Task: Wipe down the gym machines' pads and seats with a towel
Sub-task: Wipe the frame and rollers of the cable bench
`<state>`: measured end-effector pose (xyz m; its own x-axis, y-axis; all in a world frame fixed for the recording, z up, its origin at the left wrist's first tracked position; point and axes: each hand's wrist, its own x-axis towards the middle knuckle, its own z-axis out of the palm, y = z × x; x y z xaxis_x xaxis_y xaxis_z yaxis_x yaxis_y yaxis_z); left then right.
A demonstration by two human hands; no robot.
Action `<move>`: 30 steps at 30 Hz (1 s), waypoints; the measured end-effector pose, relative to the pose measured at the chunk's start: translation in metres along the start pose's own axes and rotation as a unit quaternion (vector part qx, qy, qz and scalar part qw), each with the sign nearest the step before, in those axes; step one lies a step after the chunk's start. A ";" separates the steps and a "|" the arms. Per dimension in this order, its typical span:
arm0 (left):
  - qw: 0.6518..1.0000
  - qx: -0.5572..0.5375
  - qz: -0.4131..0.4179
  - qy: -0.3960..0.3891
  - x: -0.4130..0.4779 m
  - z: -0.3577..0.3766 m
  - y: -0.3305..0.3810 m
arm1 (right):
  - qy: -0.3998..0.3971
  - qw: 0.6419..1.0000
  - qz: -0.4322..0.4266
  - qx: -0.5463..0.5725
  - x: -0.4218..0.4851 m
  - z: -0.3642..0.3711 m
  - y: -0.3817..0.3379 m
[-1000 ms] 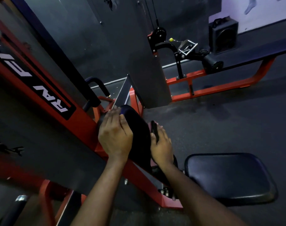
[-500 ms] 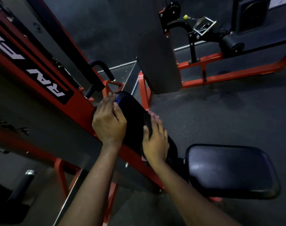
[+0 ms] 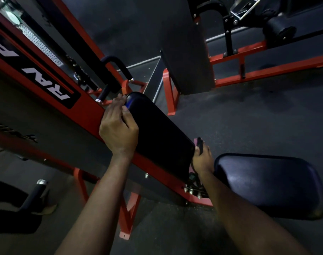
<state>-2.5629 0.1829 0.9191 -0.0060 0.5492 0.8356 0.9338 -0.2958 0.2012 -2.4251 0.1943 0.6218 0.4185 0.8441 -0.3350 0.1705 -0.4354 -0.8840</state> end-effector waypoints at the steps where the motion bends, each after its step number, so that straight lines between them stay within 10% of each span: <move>1: 1.000 -0.001 -0.001 -0.002 0.000 0.000 0.000 | -0.012 1.000 0.025 0.001 0.002 -0.001 0.008; 14: 1.000 0.010 0.027 -0.001 -0.003 0.001 -0.001 | -0.021 0.982 0.180 -0.045 -0.020 -0.027 0.005; 25: 1.000 0.001 0.011 -0.008 -0.002 0.000 0.000 | 0.089 0.966 -0.240 0.025 -0.117 -0.029 -0.182; 30: 1.000 -0.010 -0.004 -0.006 -0.001 -0.001 0.003 | 0.108 0.965 -0.236 0.021 -0.085 -0.016 -0.133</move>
<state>-2.5610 0.1803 0.9193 -0.0092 0.5616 0.8274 0.9263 -0.3069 0.2186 -2.4686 0.1755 0.7731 0.4805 0.8581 0.1808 0.3536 -0.0009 -0.9354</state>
